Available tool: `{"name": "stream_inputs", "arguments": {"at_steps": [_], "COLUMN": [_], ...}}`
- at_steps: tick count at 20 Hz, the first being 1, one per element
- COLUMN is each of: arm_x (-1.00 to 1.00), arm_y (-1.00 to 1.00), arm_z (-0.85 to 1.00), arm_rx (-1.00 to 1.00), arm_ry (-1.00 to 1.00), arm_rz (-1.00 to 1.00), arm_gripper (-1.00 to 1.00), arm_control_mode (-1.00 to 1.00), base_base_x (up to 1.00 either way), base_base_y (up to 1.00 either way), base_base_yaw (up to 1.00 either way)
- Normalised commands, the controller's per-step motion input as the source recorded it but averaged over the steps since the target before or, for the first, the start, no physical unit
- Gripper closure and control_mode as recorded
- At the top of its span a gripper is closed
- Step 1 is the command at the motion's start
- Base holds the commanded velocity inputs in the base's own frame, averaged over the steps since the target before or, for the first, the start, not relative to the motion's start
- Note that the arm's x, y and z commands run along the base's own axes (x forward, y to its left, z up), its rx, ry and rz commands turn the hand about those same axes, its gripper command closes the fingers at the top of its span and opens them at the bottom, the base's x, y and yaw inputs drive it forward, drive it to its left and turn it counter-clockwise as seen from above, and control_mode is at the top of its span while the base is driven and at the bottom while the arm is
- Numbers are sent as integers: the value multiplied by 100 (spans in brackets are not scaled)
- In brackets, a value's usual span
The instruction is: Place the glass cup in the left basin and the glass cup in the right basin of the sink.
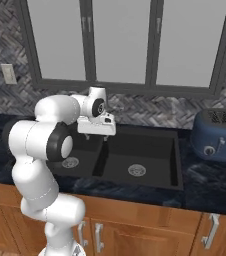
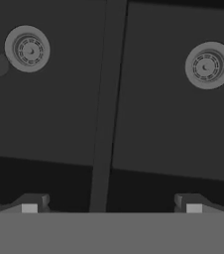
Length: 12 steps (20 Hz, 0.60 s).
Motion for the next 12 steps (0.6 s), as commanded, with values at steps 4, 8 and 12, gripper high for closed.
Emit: {"name": "stream_inputs", "arguments": {"at_steps": [4, 8, 12], "arm_x": [0, 0, 0], "arm_y": [0, 0, 0], "arm_z": [0, 0, 0], "arm_rx": [0, 0, 0], "arm_ry": [0, 0, 0], "arm_rz": [0, 0, 0], "arm_gripper": [-100, -100, -100], "arm_control_mode": [100, 100, 100], "base_base_x": [0, 3, 6], "base_base_y": [-30, -35, -39], "base_base_yaw": [0, 0, 0]}}
